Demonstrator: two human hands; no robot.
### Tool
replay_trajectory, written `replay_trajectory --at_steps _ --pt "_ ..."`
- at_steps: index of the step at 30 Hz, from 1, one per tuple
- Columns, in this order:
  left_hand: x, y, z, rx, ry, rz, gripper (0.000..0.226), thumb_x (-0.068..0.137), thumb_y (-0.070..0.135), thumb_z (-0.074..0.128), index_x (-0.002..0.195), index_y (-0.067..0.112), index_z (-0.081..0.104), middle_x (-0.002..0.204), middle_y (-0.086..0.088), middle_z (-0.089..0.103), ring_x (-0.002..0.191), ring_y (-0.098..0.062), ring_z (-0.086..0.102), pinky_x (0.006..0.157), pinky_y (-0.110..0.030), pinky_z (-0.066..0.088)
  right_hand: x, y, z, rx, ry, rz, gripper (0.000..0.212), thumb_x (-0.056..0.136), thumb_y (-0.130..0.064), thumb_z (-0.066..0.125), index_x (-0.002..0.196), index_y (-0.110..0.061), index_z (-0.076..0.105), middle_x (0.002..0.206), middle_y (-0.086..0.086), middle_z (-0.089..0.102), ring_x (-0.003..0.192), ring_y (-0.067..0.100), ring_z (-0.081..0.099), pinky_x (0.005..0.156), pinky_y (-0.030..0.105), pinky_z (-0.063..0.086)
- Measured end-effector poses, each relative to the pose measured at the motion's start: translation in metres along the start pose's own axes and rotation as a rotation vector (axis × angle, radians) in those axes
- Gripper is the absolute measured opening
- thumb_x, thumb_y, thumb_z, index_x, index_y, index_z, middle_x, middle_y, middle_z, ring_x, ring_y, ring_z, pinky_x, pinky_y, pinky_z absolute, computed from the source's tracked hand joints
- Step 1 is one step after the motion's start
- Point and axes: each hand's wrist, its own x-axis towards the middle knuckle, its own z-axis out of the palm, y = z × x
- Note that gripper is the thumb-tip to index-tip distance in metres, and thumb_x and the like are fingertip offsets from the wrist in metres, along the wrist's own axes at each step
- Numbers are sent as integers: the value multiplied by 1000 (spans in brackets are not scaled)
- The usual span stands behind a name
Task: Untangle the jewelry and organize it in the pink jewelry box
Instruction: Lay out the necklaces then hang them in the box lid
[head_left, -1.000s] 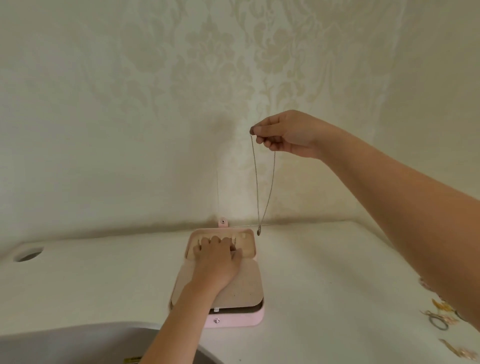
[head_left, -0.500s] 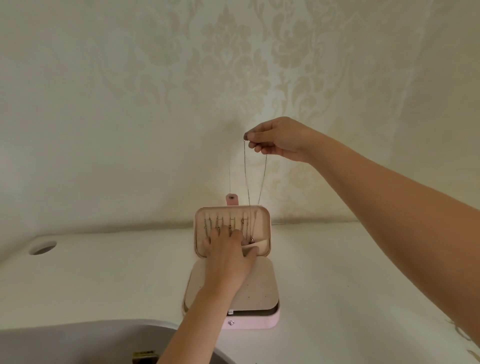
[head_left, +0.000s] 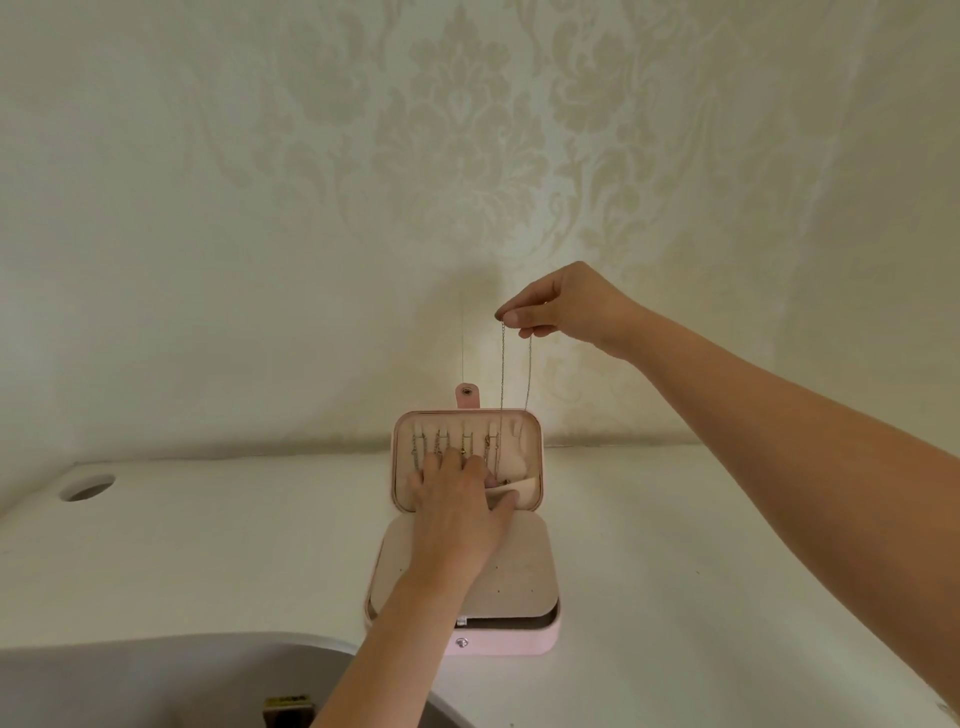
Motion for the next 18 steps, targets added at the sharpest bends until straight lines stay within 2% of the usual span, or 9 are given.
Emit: replay_trajectory --at_steps 3,9,13,18 --pt "0 0 0 -2 1 6 29 87 48 55 101 22 60 111 3 51 108 -19 39 99 -34 27 0 0 3 -31 25 -21 13 79 -10 74 92 -10 75 73 -5 70 59 -1 60 59 9 47" --pt "0 1 -1 -10 5 8 28 87 48 54 101 24 60 111 4 49 108 -18 37 99 -33 26 -6 17 19 -167 25 -32 11 78 -9 75 88 -11 76 62 -11 66 55 -2 56 56 6 42" --pt "0 0 -1 -21 -6 2 29 87 48 54 102 23 60 112 3 49 109 -18 37 100 -34 27 -13 33 25 -218 43 -49 10 76 -9 77 84 -13 75 65 -4 67 53 -4 56 60 9 46" --pt "0 0 0 -28 -6 -2 29 87 48 56 101 23 60 111 3 50 108 -19 38 99 -35 28 -25 40 32 -249 14 -102 8 74 -7 77 78 -12 72 69 -6 68 58 -4 59 59 8 45"
